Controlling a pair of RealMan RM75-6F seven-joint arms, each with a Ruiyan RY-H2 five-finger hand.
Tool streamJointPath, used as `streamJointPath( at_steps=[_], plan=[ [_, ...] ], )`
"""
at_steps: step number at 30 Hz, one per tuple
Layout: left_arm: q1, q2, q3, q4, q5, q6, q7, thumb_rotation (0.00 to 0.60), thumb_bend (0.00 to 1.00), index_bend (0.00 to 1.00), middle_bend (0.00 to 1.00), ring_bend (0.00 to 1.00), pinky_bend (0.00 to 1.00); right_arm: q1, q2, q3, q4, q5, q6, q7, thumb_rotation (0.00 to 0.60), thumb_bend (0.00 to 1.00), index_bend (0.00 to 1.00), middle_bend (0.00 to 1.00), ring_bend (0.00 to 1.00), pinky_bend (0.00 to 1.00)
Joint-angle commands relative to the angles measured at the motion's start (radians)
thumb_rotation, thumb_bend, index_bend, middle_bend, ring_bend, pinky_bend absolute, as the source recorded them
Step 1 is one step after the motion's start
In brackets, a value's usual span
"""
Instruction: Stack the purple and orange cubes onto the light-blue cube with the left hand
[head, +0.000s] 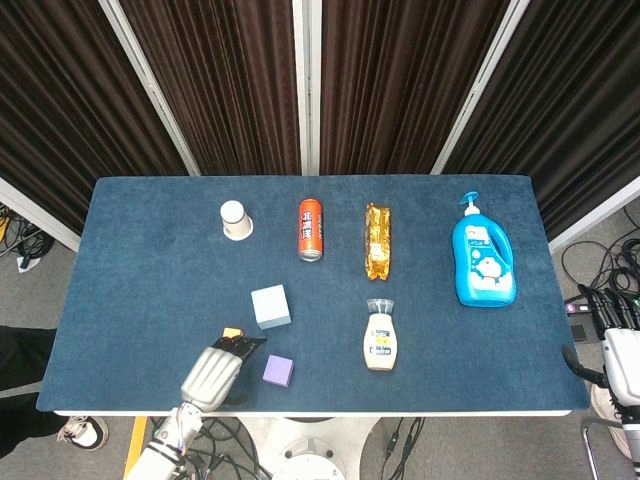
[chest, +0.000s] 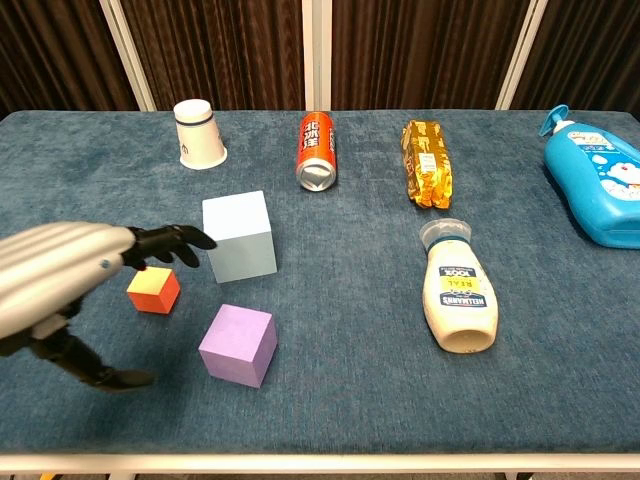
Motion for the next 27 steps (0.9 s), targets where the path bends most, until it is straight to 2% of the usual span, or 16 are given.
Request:
streamJointPath(
  at_steps=[1,14,27],
  plan=[
    [-0.021,-0.034,-0.01,0.037,-0.006,-0.017,-0.006,0.6,0.17,0.2,0.34,0.24,0.28,-0.002,0.003,0.002,0.003,0.003,0.002,0.01,0.6,0.23,0.04,0.11,0.0,0.0],
    [-0.053,-0.105,0.006,0.129,0.035,-0.022,-0.033,0.6,0.24,0.24,0.39,0.26,0.28,-0.003,0.008,0.006,0.006,0.009,0.001,0.028,0.6,0.23,0.04,0.11,0.0,0.0],
    [-0.093,-0.136,-0.011,0.175,-0.017,-0.063,-0.025,0.6,0.29,0.26,0.43,0.26,0.28,-0.005,0.013,0.011,0.01,0.014,0.002,0.044,0.6,0.23,0.04,0.11,0.0,0.0]
  ],
)
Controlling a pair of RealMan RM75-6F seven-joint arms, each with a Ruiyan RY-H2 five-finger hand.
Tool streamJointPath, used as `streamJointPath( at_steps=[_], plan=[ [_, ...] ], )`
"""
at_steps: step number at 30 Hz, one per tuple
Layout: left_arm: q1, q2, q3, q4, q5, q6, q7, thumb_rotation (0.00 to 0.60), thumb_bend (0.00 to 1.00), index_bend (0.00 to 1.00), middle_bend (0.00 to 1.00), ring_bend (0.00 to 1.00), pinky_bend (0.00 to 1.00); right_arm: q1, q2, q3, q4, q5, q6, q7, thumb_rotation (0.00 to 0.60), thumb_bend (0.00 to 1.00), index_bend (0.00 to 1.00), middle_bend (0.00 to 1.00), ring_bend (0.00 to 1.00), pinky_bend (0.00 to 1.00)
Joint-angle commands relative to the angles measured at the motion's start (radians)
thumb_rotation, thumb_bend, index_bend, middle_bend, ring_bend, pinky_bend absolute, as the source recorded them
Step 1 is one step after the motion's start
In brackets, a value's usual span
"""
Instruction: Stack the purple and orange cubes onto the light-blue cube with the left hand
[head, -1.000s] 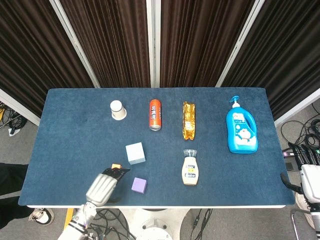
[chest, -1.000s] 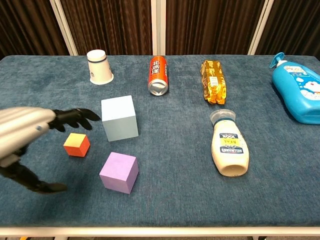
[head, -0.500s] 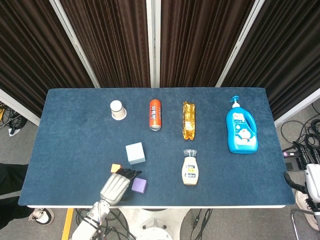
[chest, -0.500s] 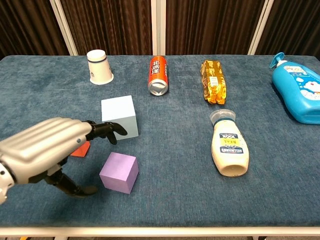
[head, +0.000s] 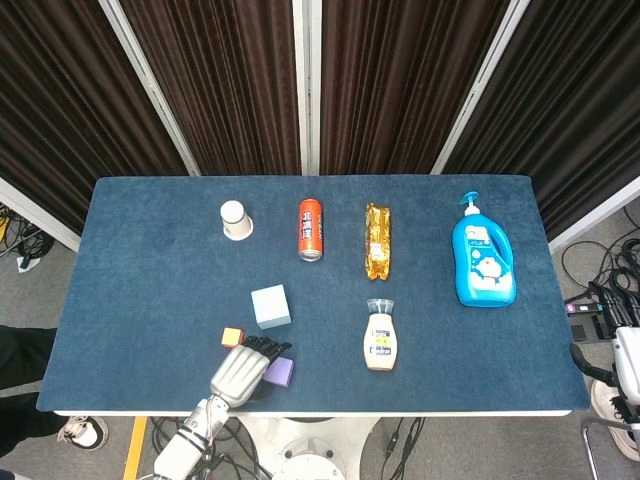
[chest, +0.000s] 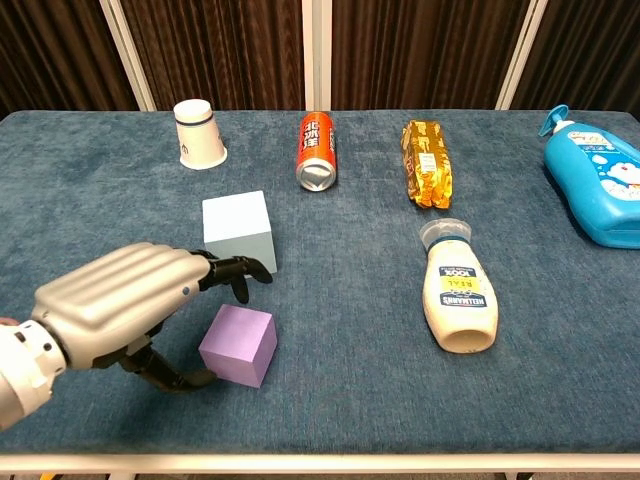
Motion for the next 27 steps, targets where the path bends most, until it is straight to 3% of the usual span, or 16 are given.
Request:
streamJointPath(
  at_steps=[1,10,15,22,27],
  plan=[
    [-0.005,-0.008,-0.002,0.012,-0.011,-0.003,-0.007,0.6,0.3,0.27,0.44,0.26,0.28,0.001,0.003,0.001,0.002,0.002,-0.002,0.001,0.6,0.23,0.04,0.11,0.0,0.0],
    [-0.008,-0.015,-0.007,0.023,0.004,0.029,-0.041,0.6,0.34,0.31,0.54,0.3,0.29,0.001,0.004,0.003,0.002,0.005,-0.005,0.008,0.6,0.23,0.04,0.11,0.0,0.0],
    [-0.003,0.027,-0.008,-0.014,0.016,0.059,-0.043,0.6,0.34,0.31,0.55,0.3,0.3,0.001,0.004,0.004,0.003,0.007,-0.006,0.009,0.6,0.23,0.04,0.11,0.0,0.0],
    [0.014,0.255,-0.003,-0.194,-0.032,0.089,0.002,0.6,0.34,0.31,0.56,0.3,0.3,0.001,0.004,0.004,0.005,0.012,-0.011,0.011,0.6,0.23,0.04,0.11,0.0,0.0],
    [-0.001,0.414,-0.037,-0.297,-0.102,0.084,0.016,0.6,0.34,0.31,0.57,0.31,0.3,0.002,0.0,0.004,0.004,0.014,-0.011,0.0,0.6,0.23,0.04,0.11,0.0,0.0]
  ],
)
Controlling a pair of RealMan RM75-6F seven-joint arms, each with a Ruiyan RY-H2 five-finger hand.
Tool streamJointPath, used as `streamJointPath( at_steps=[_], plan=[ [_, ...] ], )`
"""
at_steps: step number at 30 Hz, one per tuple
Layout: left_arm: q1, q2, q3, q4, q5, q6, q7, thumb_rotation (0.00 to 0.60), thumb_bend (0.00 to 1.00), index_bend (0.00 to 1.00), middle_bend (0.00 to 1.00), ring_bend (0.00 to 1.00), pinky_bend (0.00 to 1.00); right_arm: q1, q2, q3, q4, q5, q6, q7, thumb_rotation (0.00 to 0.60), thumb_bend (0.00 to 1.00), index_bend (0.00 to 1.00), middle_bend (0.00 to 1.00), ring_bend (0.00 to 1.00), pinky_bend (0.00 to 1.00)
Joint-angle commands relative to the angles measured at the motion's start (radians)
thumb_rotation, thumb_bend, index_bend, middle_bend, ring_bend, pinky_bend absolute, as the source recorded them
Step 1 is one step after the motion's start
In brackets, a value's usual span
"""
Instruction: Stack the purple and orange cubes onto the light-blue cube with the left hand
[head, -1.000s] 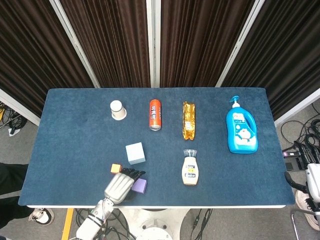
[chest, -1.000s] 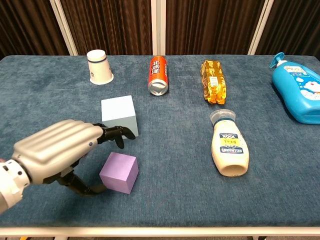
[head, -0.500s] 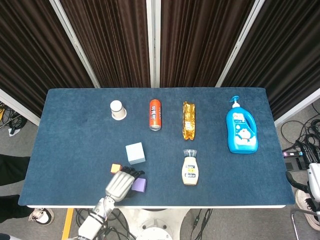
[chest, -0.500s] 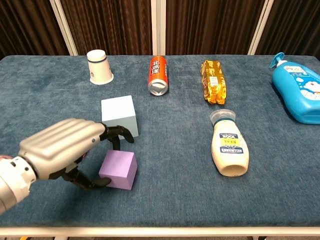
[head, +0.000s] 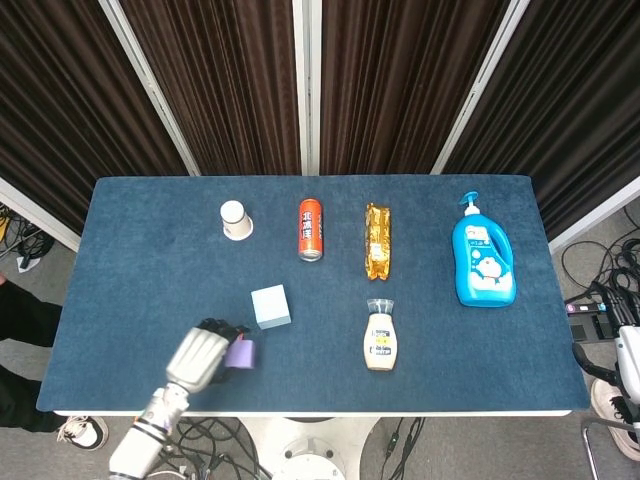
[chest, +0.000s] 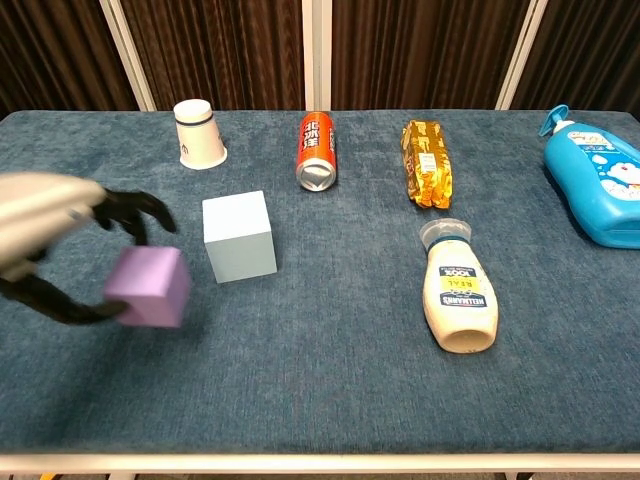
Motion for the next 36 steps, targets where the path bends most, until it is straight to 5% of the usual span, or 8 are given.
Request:
streamJointPath(
  at_steps=[1,15,36],
  plan=[
    [-0.015,0.132,-0.043,-0.091,-0.071,0.004,0.013,0.6,0.34,0.31,0.57,0.31,0.3,0.001,-0.003,-0.001,-0.001,0.0,-0.002,-0.009,0.6,0.23,0.04,0.11,0.0,0.0],
    [-0.167,0.148,-0.203,-0.03,-0.275,-0.091,-0.047,0.6,0.34,0.32,0.56,0.31,0.29,0.006,-0.011,0.001,-0.009,0.008,-0.008,-0.042,0.6,0.23,0.04,0.11,0.0,0.0],
    [-0.325,-0.05,-0.217,0.102,-0.411,-0.092,-0.007,0.6,0.33,0.33,0.57,0.32,0.3,0.006,-0.01,-0.001,-0.006,0.006,-0.011,-0.035,0.6,0.23,0.04,0.11,0.0,0.0]
  ],
)
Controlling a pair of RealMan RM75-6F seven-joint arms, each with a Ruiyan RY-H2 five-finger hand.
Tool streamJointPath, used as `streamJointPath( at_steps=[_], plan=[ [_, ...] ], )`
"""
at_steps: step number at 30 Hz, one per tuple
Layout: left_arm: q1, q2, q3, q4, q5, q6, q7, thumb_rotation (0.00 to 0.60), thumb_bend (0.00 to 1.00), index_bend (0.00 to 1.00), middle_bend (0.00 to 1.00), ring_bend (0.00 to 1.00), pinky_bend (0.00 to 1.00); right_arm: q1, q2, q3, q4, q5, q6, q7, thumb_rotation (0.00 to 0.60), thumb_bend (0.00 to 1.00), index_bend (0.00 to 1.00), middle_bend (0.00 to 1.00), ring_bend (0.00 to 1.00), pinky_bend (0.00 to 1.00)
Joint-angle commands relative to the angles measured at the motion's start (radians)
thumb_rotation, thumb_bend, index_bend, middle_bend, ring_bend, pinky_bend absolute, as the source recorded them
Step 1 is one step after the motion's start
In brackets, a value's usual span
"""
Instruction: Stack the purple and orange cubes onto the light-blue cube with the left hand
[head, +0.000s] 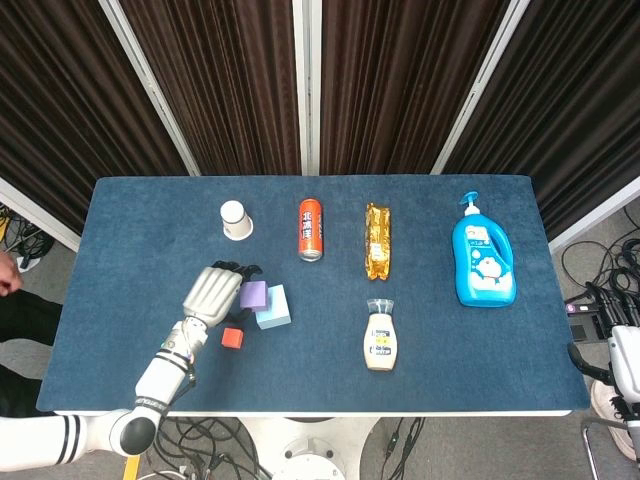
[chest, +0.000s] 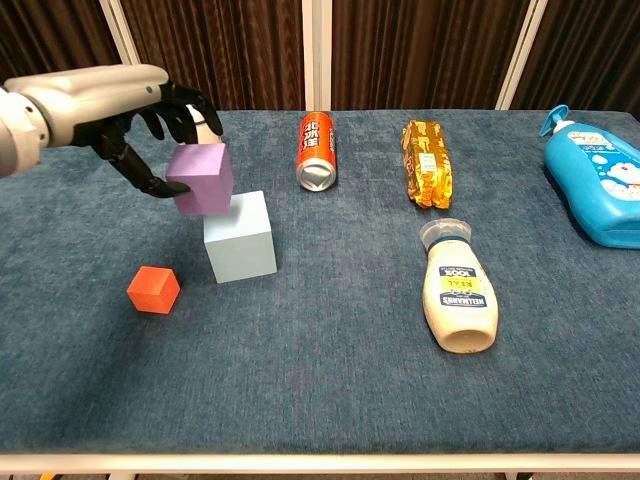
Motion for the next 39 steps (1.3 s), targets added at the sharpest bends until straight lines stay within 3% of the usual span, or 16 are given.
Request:
streamJointPath(
  at_steps=[1,13,22,39],
  plan=[
    [-0.013,-0.022,0.009,0.012,-0.018,0.017,0.018,0.6,0.33,0.33,0.57,0.32,0.3,0.0,0.0,-0.001,0.001,-0.002,0.0,0.001,0.6,0.23,0.04,0.11,0.0,0.0],
    [-0.044,-0.06,0.018,0.021,-0.025,0.044,0.023,0.6,0.33,0.33,0.57,0.32,0.3,0.002,0.002,-0.002,-0.003,-0.003,-0.004,0.001,0.6,0.23,0.04,0.11,0.0,0.0],
    [-0.062,-0.126,0.009,0.024,-0.106,0.114,0.085,0.6,0.33,0.33,0.58,0.33,0.3,0.0,0.007,0.0,-0.001,-0.005,-0.001,0.016,0.6,0.23,0.04,0.11,0.0,0.0],
    [-0.076,-0.149,0.017,0.031,-0.135,0.131,0.081,0.6,0.33,0.33,0.58,0.33,0.3,0.001,0.012,0.002,-0.002,-0.001,-0.003,0.024,0.6,0.23,0.04,0.11,0.0,0.0]
  ],
)
